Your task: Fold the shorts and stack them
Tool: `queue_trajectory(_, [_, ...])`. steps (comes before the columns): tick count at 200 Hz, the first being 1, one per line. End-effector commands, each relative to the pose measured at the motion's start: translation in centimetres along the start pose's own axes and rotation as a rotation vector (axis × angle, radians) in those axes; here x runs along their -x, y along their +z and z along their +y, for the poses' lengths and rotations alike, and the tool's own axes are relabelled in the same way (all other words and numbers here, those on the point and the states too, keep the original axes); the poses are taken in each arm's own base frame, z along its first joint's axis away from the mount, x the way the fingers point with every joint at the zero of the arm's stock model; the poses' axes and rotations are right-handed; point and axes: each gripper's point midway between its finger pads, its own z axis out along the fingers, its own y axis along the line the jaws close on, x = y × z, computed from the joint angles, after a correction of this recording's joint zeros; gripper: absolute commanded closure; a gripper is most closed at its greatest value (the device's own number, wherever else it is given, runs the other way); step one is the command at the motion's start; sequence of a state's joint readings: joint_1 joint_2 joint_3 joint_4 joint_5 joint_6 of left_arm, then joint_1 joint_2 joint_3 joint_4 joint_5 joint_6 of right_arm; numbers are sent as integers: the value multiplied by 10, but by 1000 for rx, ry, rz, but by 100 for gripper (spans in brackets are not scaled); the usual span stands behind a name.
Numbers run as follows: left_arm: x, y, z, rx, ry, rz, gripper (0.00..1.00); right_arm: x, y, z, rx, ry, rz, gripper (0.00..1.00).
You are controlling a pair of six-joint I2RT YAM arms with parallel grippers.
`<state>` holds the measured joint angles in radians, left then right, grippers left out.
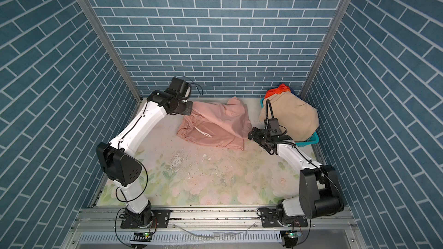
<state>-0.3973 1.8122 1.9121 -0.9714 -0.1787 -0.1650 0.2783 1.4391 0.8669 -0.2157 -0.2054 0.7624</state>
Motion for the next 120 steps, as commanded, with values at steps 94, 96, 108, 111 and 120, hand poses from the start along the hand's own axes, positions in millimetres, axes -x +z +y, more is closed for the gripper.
queue_trajectory(94, [-22,0,37,10,-131,55,100,-42,73,26,93,288,0,3])
queue_trajectory(96, [-22,1,37,9,-131,55,100,-42,74,26,95,295,-1,3])
queue_trajectory(108, [-23,0,38,6,-136,50,100,-41,79,29,120,342,-15,4])
queue_trajectory(111, [-23,-1,37,3,-139,49,100,-42,81,29,125,352,-16,5])
queue_trajectory(120, [-24,-2,37,-1,-144,48,100,-42,85,30,136,383,-24,8])
